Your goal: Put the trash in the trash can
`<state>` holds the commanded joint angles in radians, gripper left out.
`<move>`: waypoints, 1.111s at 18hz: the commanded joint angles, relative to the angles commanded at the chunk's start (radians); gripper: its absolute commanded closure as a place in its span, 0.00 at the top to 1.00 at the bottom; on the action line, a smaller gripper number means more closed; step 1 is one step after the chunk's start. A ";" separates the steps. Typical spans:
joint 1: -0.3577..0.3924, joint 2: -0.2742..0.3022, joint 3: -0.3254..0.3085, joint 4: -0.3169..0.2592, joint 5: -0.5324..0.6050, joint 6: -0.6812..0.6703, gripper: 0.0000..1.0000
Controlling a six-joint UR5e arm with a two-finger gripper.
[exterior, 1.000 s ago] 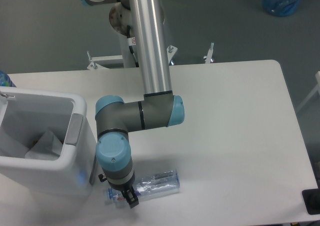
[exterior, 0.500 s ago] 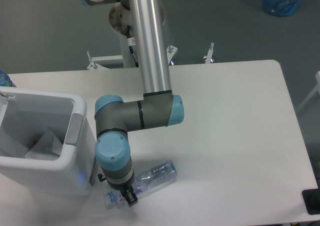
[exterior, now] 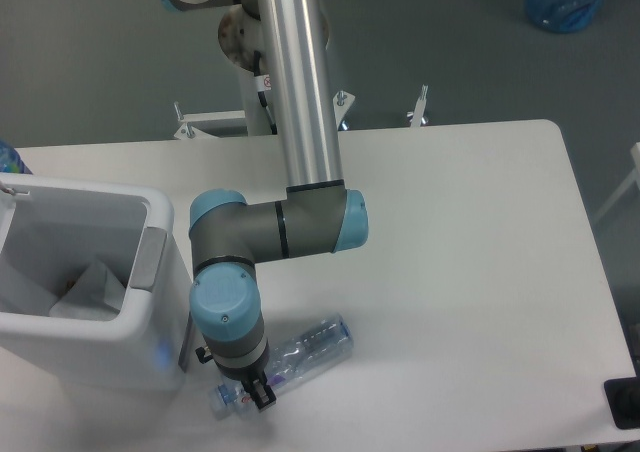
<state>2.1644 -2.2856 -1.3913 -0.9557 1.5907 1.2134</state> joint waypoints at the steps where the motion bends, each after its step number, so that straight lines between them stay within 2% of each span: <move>1: 0.000 0.000 0.000 0.000 0.002 0.000 0.62; 6: 0.000 0.002 0.002 0.000 0.000 0.000 0.55; 14: 0.006 0.012 0.002 0.000 -0.003 0.003 0.55; 18: 0.043 0.075 0.005 0.002 -0.017 0.000 0.55; 20: 0.058 0.104 0.029 0.002 -0.066 -0.059 0.55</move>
<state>2.2227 -2.1814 -1.3623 -0.9541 1.5251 1.1539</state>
